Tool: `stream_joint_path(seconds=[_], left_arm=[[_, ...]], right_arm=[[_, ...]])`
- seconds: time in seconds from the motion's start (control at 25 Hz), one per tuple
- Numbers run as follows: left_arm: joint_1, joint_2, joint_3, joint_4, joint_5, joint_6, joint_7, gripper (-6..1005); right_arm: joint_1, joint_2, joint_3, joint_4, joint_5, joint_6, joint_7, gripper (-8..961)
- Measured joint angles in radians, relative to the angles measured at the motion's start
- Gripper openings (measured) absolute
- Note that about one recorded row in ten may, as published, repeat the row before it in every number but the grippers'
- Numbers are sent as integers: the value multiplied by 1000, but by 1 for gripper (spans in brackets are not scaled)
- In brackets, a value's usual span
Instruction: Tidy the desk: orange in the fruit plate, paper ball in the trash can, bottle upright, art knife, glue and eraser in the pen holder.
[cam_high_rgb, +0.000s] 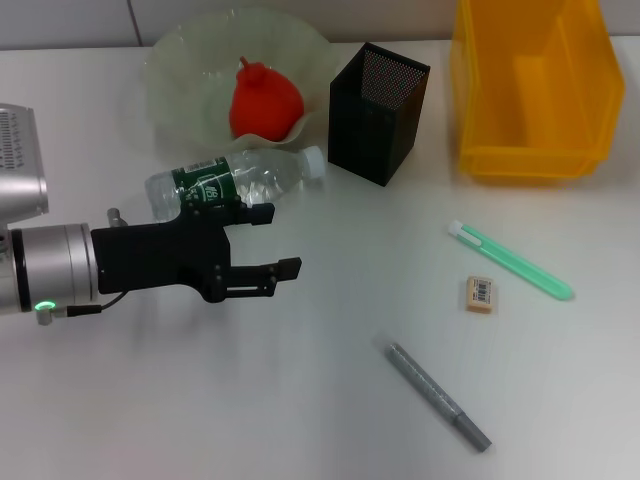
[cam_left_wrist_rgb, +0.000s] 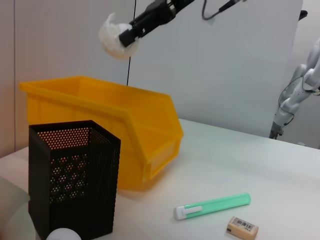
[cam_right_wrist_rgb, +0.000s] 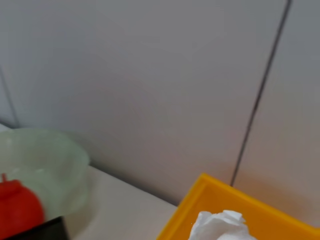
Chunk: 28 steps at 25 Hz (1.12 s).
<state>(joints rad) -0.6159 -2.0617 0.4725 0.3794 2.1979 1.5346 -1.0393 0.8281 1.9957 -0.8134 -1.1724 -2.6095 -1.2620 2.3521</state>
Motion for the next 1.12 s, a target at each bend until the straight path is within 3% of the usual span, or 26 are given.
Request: stream_joint_path(seconds=[0.16,0.36,0.52,0.68,0.72,0.76,0.8,0.84,0.92,0.96,1.0,1.12], left_arm=[[-1,0,0,-1,0,-3,-3,800],[-1,0,0,-1,0,-3,-6,800],[-1,0,0,-1,0,-3,-5,800],[-1,0,0,-1,0,-4,1,800],[-1,0,0,-1,0,-4,1,800],[-1,0,0,-1,0,-4,1,800],[-1,0,0,-1,0,-4,1,800],[0,0,1,-1,0,-4,1,800],[1,0,4,-1,0,-4,0,799],[3,0,8,0,0,-4,-3,799],[3,0,8,0,0,-4,-3,799],[4,0,12,0,0,-1,-9,799]], right_arm=[[-3,-2,-5,55,0,77,-15,543],[-14,5,-3,68,7,129,-18,751],[-39,15,2,65,59,191,-30,775],[-114,15,7,68,347,261,-162,799],[-138,12,9,77,461,263,-223,805],[-186,1,13,110,695,230,-370,811],[-186,1,13,110,695,230,-370,817],[-224,-12,15,152,877,166,-497,823],[-256,-24,17,198,1021,94,-591,823],[-291,-49,18,276,1166,-47,-695,823],[-291,-49,18,276,1166,-47,-695,823],[-320,-80,30,406,1249,-220,-788,824]])
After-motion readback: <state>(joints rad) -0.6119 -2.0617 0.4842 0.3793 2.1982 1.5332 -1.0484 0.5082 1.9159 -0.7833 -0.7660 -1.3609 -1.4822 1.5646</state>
